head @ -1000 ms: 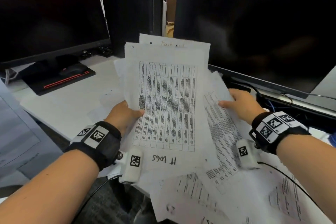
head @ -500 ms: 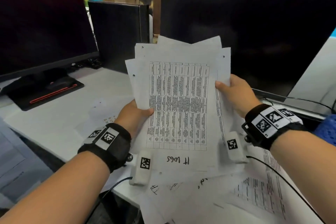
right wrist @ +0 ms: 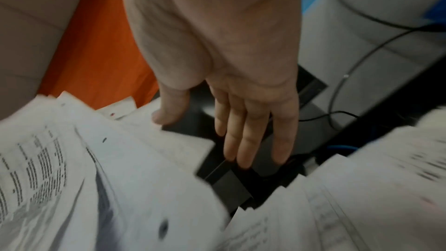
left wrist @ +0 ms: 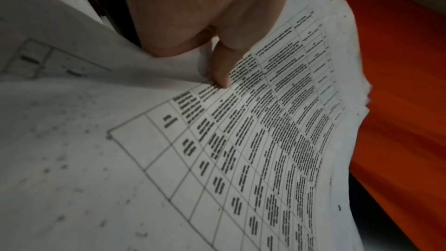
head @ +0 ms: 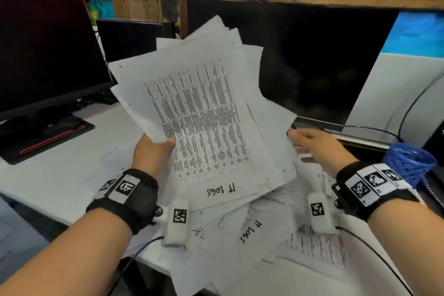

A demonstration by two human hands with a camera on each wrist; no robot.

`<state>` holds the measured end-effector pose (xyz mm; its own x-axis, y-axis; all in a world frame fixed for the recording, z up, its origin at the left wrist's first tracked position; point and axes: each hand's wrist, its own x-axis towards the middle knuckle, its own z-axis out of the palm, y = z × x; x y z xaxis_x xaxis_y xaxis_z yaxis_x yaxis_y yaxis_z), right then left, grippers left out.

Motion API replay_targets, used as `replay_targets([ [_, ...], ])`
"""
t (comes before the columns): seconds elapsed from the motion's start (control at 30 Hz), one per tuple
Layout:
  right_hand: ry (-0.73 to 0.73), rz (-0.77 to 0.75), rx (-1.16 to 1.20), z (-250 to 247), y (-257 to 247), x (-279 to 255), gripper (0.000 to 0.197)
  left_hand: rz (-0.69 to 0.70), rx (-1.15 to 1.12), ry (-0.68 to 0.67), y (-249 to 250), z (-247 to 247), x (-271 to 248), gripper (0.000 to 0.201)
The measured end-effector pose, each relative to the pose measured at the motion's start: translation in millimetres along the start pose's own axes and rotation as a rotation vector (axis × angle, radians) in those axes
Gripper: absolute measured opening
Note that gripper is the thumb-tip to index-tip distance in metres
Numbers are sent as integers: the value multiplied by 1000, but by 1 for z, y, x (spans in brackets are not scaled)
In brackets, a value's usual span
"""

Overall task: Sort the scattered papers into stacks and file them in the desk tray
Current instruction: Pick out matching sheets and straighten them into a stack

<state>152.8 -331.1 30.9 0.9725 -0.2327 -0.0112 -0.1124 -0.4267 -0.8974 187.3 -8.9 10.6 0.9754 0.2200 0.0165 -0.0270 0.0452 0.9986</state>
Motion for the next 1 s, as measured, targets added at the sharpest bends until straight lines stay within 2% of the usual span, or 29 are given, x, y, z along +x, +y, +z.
replay_targets([
  [0.07, -170, 102, 137, -1, 16, -13, 77, -19, -47, 46, 1, -1, 5, 21],
  [0.1, -270, 145, 199, 2, 22, -20, 81, -24, -78, 58, 1, -1, 6, 21],
  [0.17, -471, 145, 271, 18, 23, -34, 61, -25, -107, 58, 2, 4, 7, 18],
  [0.23, -556, 131, 370, 39, 19, -47, 56, -19, -130, 50, 4, 11, 5, 7],
  [0.3, -455, 55, 367, 55, 15, -52, 51, -54, -164, 10, 6, 17, 4, 15],
  [0.4, -244, -78, 296, 58, 9, -52, 36, -106, -258, -43, 10, 16, -1, 11],
  [0.53, -252, -202, 275, 35, 4, -56, 35, -38, -283, -122, 16, 10, -6, 18],
  [0.6, -273, -170, 249, 22, 8, -53, 33, -23, -304, -153, 18, 7, -9, 23],
  [0.67, -286, -139, 173, 14, 11, -49, 39, -34, -318, -166, 18, 6, -10, 27],
  [0.73, -253, -137, 116, 9, 14, -43, 31, -62, -303, -148, 15, 4, -9, 34],
  [0.77, -223, -114, 166, 7, 15, -40, 28, -75, -297, -134, 14, 3, -8, 36],
  [0.87, -167, -32, 405, -4, 19, -34, 39, -68, -260, -115, 15, -3, -10, 31],
  [1.0, -173, -71, 439, -13, 18, -26, 40, -32, -164, -146, 14, -15, -6, 28],
])
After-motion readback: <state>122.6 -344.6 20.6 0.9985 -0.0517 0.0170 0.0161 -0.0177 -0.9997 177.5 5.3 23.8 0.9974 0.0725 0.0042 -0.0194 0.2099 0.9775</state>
